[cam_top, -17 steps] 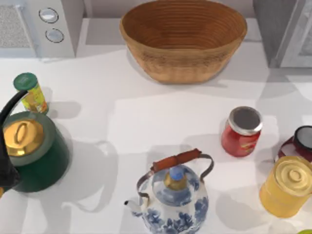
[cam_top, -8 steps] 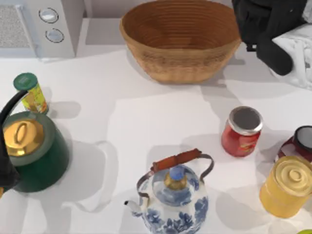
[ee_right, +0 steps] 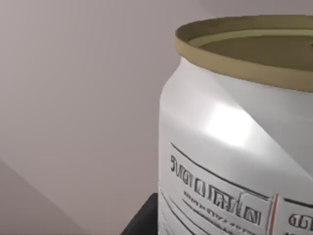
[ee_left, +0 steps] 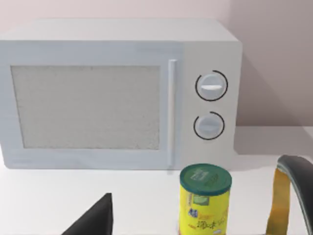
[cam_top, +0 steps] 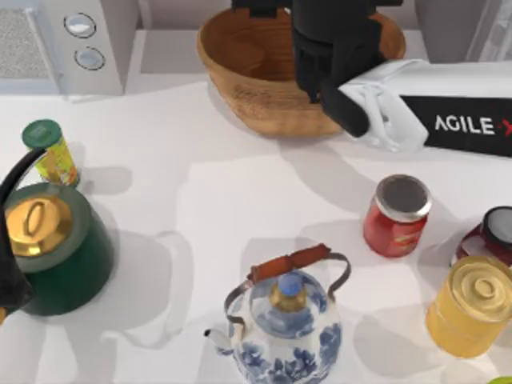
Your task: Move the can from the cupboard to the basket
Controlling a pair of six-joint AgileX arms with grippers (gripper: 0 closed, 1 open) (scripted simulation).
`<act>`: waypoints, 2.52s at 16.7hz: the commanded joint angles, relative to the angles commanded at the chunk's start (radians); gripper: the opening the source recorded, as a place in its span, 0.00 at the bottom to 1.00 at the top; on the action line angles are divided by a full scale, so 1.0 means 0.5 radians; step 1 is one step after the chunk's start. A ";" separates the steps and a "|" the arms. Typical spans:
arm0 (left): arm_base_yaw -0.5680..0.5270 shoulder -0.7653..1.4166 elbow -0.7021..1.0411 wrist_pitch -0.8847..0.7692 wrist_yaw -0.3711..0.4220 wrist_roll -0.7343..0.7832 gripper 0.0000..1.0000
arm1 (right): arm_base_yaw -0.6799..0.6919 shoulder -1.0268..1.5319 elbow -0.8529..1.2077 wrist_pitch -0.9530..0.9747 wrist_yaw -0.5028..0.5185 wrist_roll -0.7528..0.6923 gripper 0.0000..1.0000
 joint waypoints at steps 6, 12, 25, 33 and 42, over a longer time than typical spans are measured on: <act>0.000 0.000 0.000 0.000 0.000 0.000 1.00 | -0.018 0.039 0.018 -0.006 -0.016 0.003 0.00; 0.000 0.000 0.000 0.000 0.000 0.000 1.00 | -0.056 0.164 0.177 -0.011 -0.054 -0.002 0.00; 0.000 0.000 0.000 0.000 0.000 0.000 1.00 | -0.056 0.164 0.177 -0.011 -0.054 -0.002 0.83; 0.000 0.000 0.000 0.000 0.000 0.000 1.00 | -0.056 0.164 0.177 -0.011 -0.054 -0.002 1.00; 0.000 0.000 0.000 0.000 0.000 0.000 1.00 | -0.056 0.164 0.177 -0.011 -0.054 -0.002 1.00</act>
